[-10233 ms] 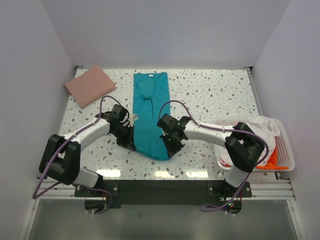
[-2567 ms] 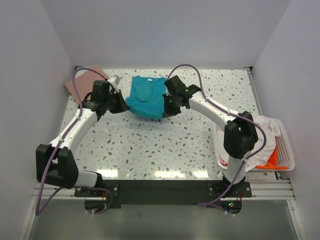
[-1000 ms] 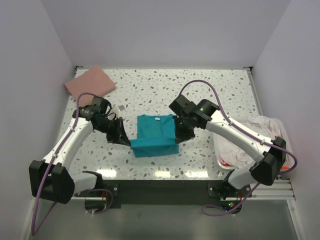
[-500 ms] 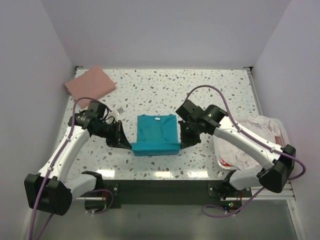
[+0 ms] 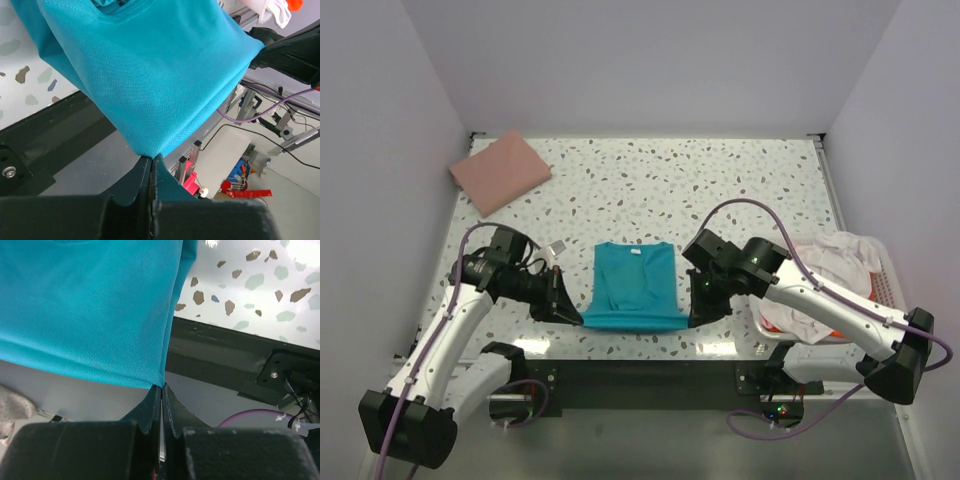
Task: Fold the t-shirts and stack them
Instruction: Fold the tshirt
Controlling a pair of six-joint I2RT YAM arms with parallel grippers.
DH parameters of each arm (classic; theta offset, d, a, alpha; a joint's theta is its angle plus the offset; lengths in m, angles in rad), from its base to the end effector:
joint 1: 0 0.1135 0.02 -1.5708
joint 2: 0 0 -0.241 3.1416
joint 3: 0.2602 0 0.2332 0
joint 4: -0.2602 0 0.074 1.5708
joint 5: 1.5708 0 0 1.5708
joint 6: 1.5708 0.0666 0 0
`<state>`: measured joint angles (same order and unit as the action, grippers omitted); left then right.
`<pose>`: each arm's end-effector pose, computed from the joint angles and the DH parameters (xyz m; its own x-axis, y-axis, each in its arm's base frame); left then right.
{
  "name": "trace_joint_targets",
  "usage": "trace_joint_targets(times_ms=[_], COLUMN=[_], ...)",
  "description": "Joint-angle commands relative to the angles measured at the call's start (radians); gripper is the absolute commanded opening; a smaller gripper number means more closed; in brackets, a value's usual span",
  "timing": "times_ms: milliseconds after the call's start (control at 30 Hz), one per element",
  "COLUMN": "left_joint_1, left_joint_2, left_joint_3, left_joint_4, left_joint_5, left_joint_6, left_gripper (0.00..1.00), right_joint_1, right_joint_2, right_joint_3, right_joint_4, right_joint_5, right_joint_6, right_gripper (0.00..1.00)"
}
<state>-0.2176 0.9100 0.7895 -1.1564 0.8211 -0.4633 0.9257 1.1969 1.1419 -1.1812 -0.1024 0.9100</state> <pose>0.1238 -0.0773 0.2220 -0.9943 -0.0920 0.0539 -0.1008 0.6466 -0.7561 0.1186 0.1690 0.2529 -0.9920 -0.0122 -0.1253 -0.0518 0.9465 0.3185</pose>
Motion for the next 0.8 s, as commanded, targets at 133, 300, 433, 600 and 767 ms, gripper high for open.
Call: trace_joint_targets(times_ms=[133, 300, 433, 600, 767], left_joint_1=[0.001, 0.001, 0.001, 0.001, 0.001], left_joint_2=[-0.03, 0.0, 0.049, 0.154, 0.245], left_joint_3=[-0.041, -0.05, -0.033, 0.013, 0.073], left_joint_4=[-0.088, -0.069, -0.043, -0.009, 0.033], left_joint_5=[0.015, 0.012, -0.005, -0.048, -0.095], left_joint_6=[-0.015, -0.005, 0.015, 0.061, 0.068], left_gripper=[0.0, 0.0, 0.0, 0.0, 0.0], right_joint_1=[0.044, 0.044, 0.044, 0.032, -0.02], right_joint_2=[-0.034, -0.016, -0.007, 0.021, 0.085], right_joint_3=[-0.062, -0.025, 0.005, 0.036, 0.074], right_joint_4=[-0.097, -0.113, -0.135, -0.123, -0.097], right_joint_5=[0.017, 0.064, 0.115, 0.178, 0.211], right_joint_6=[0.061, 0.075, 0.092, 0.09, 0.023], right_gripper=[0.0, 0.0, 0.0, 0.0, 0.0])
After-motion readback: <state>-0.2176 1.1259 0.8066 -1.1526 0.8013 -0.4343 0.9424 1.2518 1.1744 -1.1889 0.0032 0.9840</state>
